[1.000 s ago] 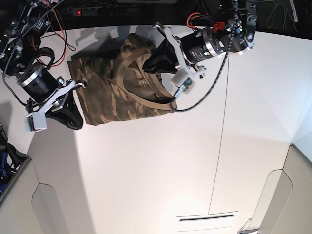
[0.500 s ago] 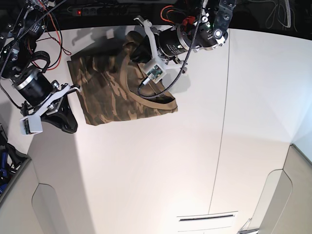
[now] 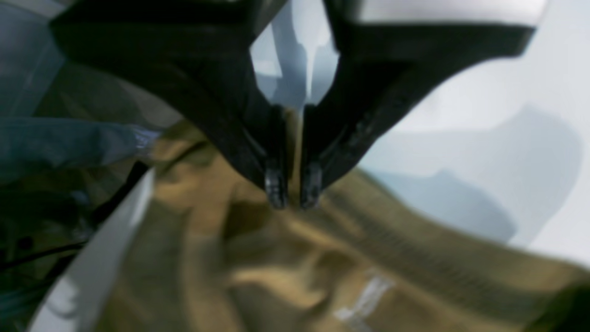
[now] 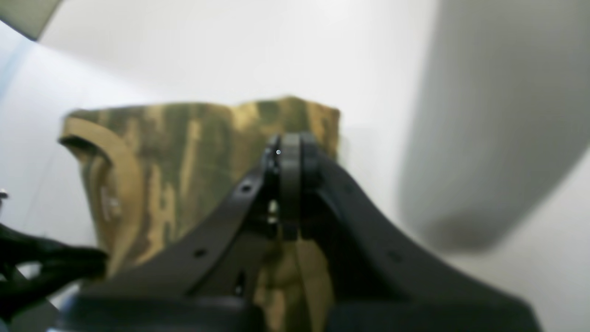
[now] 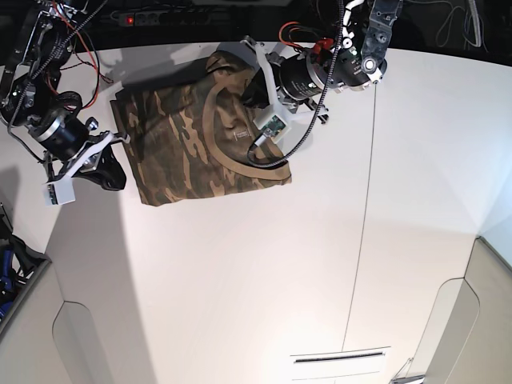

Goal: Fold the T-shirt properly
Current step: 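Press the folded bundle flat with both grippers and regrasp its edges, then pull the folded shirt square with both grippers and release it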

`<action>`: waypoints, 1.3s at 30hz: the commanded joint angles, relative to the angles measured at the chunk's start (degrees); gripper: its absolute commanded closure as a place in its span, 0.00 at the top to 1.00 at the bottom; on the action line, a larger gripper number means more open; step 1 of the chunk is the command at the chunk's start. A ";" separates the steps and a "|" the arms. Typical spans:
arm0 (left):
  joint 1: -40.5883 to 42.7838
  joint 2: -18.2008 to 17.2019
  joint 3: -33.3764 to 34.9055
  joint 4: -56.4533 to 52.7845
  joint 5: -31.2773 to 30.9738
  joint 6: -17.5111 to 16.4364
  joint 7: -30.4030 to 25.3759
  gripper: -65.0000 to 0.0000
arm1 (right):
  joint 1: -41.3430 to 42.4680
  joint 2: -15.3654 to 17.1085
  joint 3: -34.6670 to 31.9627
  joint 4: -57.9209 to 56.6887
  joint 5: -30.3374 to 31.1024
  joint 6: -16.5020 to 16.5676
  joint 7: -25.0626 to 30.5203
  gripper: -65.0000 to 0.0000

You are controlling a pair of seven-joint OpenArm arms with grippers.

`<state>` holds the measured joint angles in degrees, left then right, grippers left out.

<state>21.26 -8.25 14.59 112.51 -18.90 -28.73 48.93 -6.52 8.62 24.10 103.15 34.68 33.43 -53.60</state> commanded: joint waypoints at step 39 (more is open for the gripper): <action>-2.69 0.13 5.84 -7.98 -7.63 -2.38 -3.91 0.09 | 25.07 2.08 -22.18 -37.18 -10.51 0.83 13.09 0.00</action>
<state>19.03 -8.25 20.58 103.70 -25.98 -30.74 46.04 17.28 10.33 1.76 65.23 23.55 33.89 -41.67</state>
